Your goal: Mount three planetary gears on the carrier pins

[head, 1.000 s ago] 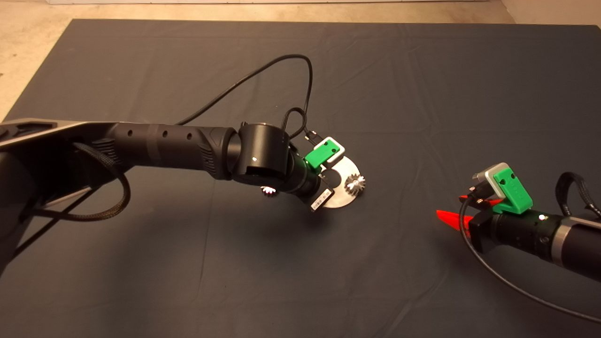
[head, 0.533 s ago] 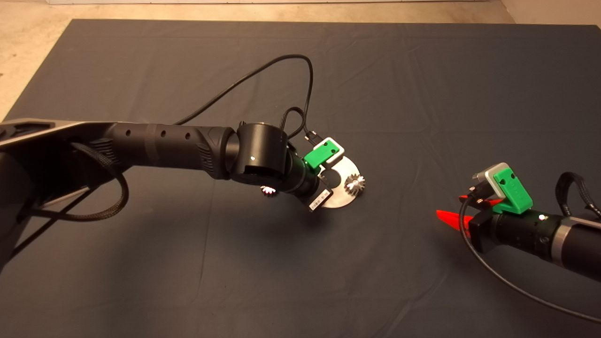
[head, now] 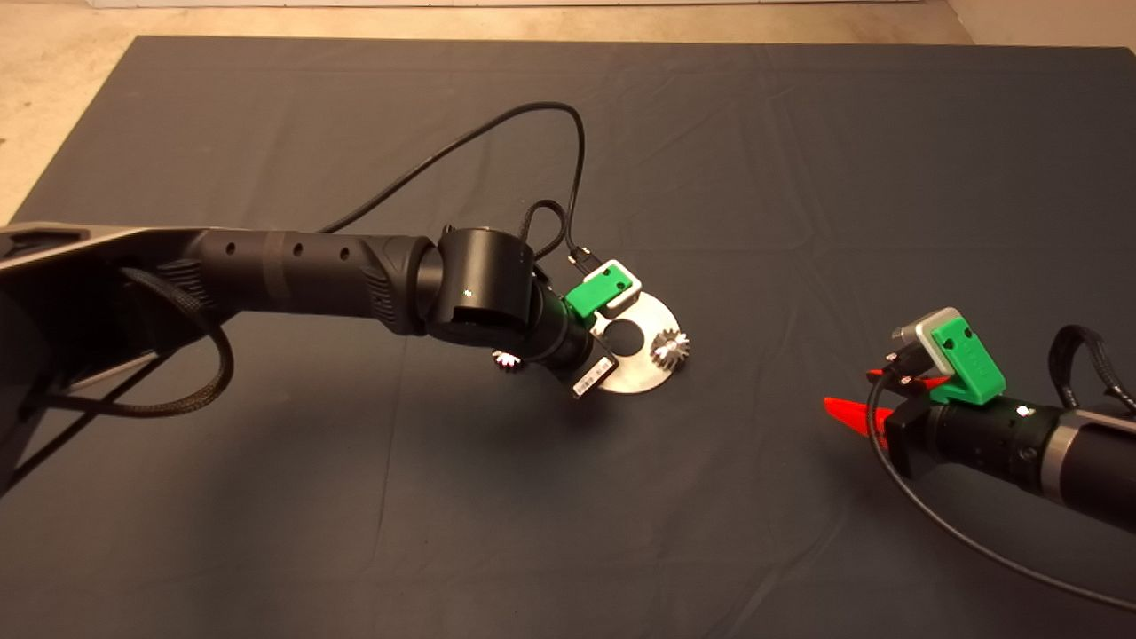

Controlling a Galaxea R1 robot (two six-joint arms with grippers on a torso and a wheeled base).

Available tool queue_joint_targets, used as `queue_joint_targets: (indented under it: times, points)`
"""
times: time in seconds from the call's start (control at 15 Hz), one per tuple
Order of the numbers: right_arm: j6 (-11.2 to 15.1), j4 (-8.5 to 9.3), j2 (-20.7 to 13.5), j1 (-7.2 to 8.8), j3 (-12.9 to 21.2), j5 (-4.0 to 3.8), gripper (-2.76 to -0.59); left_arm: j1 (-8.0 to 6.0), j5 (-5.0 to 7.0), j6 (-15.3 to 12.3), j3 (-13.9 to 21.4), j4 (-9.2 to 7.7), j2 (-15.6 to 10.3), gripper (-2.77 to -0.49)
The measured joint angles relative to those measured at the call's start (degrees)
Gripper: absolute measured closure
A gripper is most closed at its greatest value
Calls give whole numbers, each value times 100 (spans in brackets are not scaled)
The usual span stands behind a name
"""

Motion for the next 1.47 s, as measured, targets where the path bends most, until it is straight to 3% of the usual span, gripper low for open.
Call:
queue_joint_targets:
  times: [1.27, 1.47]
  points:
    - [4, 0, 1, 2, 0, 2, -147, 5, 2, 17, 0, -16, 9, -71]
    - [30, 0, 2, 2, 0, 3, -147, 2, -6, 223, -16, -70, 0, -71]
